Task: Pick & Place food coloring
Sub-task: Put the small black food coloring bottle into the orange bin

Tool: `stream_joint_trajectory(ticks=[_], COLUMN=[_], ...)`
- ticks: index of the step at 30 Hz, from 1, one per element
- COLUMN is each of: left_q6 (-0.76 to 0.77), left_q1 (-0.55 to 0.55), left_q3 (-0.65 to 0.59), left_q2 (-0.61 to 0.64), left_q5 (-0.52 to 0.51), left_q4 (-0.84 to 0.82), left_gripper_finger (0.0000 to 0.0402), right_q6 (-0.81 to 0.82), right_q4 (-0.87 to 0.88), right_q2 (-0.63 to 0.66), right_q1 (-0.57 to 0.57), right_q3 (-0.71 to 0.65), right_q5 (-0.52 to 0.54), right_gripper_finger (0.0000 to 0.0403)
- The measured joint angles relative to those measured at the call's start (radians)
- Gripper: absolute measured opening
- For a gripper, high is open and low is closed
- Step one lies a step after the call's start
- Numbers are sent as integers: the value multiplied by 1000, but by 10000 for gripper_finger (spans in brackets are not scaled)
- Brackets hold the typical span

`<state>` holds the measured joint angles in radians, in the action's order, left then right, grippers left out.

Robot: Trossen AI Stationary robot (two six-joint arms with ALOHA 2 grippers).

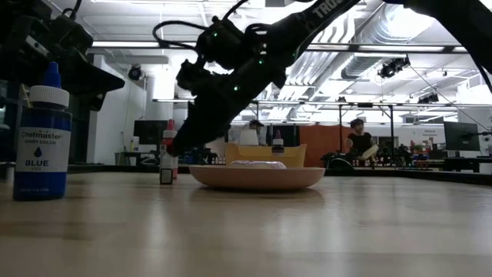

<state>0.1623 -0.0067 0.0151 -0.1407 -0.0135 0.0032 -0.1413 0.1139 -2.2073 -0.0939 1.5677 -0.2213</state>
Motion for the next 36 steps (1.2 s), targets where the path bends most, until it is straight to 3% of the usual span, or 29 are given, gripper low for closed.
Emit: stream_joint_trajectory(ticks=[36], left_q6=[0], left_q1=[0], left_q3=[0], left_q2=[0], left_q5=[2], left_q4=[0], left_gripper_finger=[1], right_q6=[5], right_q4=[-59], right_q2=[-33], right_q1=[-4], right_q3=[0], right_q5=[58], right_gripper_finger=[181])
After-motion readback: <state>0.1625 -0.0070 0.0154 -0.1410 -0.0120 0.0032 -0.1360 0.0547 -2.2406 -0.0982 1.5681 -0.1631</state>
